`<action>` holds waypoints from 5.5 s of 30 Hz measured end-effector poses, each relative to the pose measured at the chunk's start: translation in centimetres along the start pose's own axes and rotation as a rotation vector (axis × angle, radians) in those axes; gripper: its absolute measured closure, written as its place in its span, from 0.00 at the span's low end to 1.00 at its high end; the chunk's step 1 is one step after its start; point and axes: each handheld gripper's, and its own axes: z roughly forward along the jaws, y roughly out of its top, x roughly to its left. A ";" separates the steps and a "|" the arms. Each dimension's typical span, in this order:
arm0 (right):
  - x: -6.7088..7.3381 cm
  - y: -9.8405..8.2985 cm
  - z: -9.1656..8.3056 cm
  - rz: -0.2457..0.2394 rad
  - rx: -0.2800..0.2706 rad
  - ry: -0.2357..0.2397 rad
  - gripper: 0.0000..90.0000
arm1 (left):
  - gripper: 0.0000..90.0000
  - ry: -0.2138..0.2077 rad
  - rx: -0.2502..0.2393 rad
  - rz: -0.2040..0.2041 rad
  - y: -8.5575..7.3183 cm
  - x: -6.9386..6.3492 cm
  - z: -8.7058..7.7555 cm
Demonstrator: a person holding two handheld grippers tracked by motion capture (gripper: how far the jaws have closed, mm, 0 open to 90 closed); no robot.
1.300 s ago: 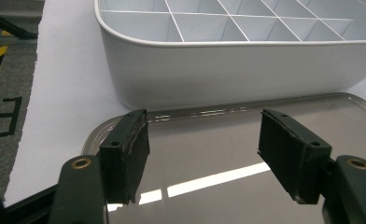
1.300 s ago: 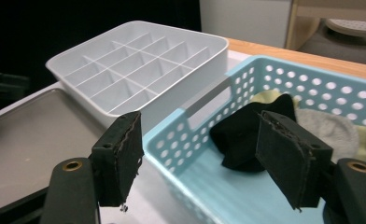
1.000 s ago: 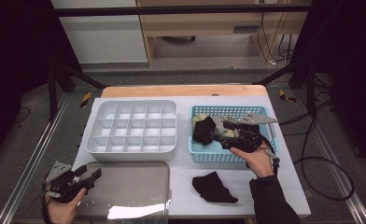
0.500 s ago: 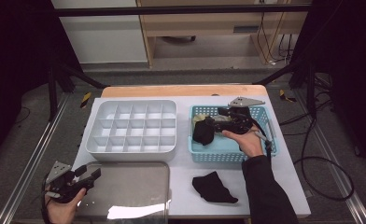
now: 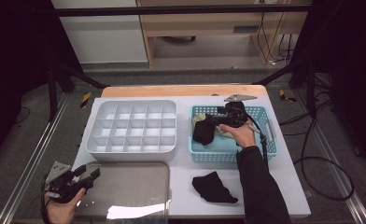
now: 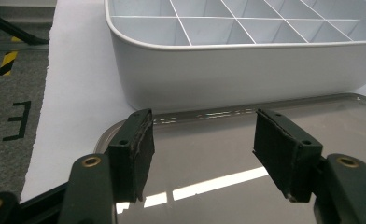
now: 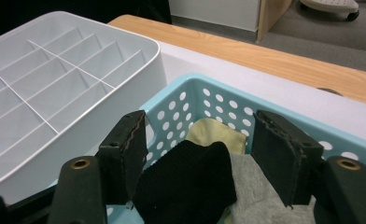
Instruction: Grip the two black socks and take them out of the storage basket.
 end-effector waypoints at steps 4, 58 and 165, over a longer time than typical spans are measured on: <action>-0.2 -0.3 1.1 -0.003 0.021 -0.005 0.40 | 0.42 -0.001 -0.003 0.000 0.0 0.0 -0.1; 1.5 0.8 -2.1 -0.053 -0.047 0.101 0.95 | 0.46 -0.008 0.009 0.006 -0.1 -0.2 0.2; 0.3 -18.3 -14.0 -0.009 0.076 -0.055 0.76 | 0.47 -0.133 0.008 0.135 0.6 -7.1 0.4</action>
